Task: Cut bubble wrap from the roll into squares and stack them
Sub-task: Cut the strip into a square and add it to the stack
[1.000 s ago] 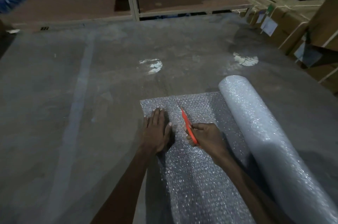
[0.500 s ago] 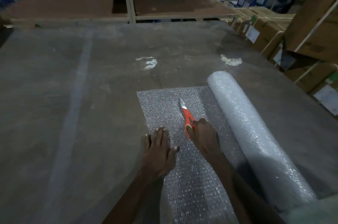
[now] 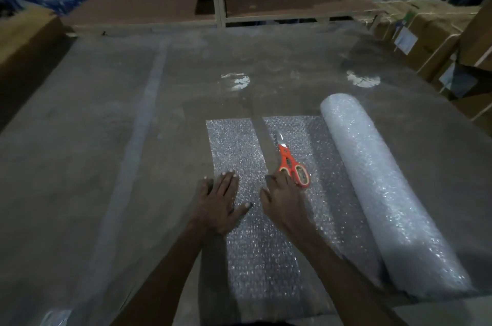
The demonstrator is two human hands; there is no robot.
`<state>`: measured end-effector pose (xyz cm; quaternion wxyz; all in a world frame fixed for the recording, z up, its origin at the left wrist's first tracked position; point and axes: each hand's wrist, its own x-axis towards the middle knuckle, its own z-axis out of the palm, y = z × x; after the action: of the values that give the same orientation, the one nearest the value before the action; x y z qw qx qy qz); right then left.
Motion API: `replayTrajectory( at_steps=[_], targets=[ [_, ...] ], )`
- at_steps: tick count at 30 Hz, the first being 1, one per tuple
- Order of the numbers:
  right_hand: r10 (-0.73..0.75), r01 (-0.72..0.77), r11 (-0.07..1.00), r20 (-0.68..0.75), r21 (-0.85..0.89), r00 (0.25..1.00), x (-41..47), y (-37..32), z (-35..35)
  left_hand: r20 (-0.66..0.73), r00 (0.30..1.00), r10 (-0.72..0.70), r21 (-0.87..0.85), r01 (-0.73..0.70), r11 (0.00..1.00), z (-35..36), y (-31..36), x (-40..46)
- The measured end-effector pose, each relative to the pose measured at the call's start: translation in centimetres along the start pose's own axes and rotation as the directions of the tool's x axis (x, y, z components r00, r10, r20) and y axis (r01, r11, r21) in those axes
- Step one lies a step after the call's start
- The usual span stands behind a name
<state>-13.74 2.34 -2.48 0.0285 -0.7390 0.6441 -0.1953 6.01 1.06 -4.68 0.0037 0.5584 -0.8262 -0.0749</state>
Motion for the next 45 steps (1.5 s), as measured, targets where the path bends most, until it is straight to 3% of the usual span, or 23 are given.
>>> replayTrajectory(
  at_steps=[4,20,25,29,34,41,45],
  targets=[
    [-0.184,0.184,0.983,0.048,-0.003,0.982,-2.0,-2.3,1.4,-0.004,0.999,-0.041,0.024,0.041,0.999,0.1,-1.9,-1.5],
    [0.011,0.013,0.995,0.237,-0.099,0.971,-2.8,-13.8,7.3,-0.004,1.0,-0.006,-0.017,0.006,1.0,0.7,-10.7,-10.3],
    [0.015,0.0,0.999,0.299,-0.048,0.954,-2.7,-13.8,6.4,0.019,1.0,0.023,-0.051,-0.022,0.998,0.8,-11.5,-11.3],
    [0.022,-0.037,0.998,0.231,0.058,0.973,-4.6,-13.7,3.5,0.003,0.999,0.034,-0.082,-0.034,0.996,1.0,-11.4,-11.6],
    [-0.144,0.099,0.969,0.188,0.226,0.972,-9.6,-13.4,1.6,-0.026,0.999,0.041,-0.097,-0.043,0.994,1.1,-11.5,-11.8],
    [-0.431,0.352,0.896,0.341,0.27,0.836,-11.6,-12.5,1.3,-0.024,0.999,0.044,-0.118,-0.047,0.992,1.2,-11.8,-11.6],
    [-0.512,0.444,0.855,0.31,0.268,0.801,-11.3,-12.3,1.7,-0.043,0.998,0.046,-0.135,-0.051,0.99,1.2,-11.8,-11.6]
  ],
)
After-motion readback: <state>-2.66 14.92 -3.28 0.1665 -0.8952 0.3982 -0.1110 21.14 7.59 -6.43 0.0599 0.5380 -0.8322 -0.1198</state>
